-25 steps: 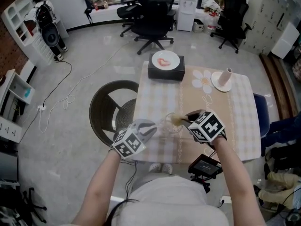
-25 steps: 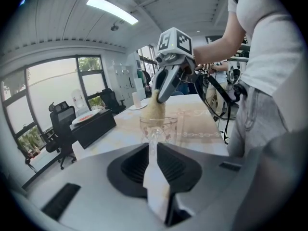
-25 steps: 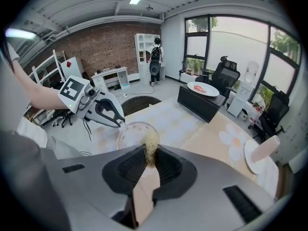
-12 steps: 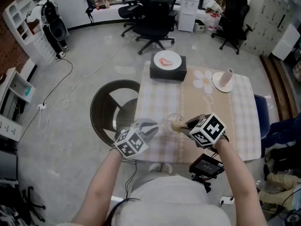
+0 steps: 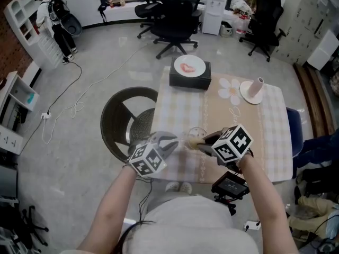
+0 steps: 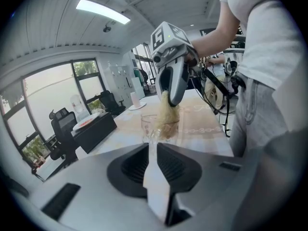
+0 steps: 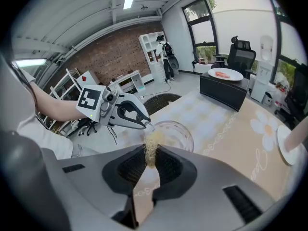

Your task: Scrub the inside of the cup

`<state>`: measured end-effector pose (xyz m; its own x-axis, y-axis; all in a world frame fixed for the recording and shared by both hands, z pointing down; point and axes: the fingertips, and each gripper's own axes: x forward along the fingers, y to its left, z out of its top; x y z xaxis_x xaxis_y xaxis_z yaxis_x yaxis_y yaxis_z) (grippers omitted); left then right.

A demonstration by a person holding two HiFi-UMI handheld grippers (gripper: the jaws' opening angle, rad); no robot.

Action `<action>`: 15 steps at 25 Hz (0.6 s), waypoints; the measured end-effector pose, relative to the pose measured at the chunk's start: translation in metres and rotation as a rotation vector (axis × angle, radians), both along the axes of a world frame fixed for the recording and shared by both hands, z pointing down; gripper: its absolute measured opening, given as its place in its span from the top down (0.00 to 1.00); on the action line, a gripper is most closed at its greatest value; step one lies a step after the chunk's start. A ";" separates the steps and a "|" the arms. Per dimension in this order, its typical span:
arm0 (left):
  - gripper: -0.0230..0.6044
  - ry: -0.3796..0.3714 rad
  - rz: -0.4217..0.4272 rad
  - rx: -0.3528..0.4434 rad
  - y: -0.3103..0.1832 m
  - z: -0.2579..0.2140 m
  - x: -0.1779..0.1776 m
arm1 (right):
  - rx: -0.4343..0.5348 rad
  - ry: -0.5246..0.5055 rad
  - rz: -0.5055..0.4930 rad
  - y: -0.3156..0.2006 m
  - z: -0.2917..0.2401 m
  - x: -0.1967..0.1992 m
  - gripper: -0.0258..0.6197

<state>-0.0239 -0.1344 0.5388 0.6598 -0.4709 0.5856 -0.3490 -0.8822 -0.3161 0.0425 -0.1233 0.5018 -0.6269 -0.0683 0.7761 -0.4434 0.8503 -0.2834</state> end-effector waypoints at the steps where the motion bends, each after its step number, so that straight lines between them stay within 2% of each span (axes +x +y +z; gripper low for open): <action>1: 0.87 -0.002 0.001 0.001 0.000 0.000 0.000 | -0.002 -0.006 0.004 -0.001 0.000 -0.002 0.88; 10: 0.87 -0.025 0.008 0.009 0.000 -0.003 0.002 | 0.030 -0.009 0.047 -0.012 0.004 -0.009 0.88; 15: 0.87 -0.031 0.016 0.018 -0.002 -0.003 0.004 | 0.106 0.037 0.075 -0.028 0.008 -0.006 0.87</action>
<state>-0.0203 -0.1367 0.5361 0.6491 -0.4710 0.5973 -0.3243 -0.8816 -0.3429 0.0365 -0.1516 0.5095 -0.5882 -0.1966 0.7844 -0.5151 0.8389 -0.1760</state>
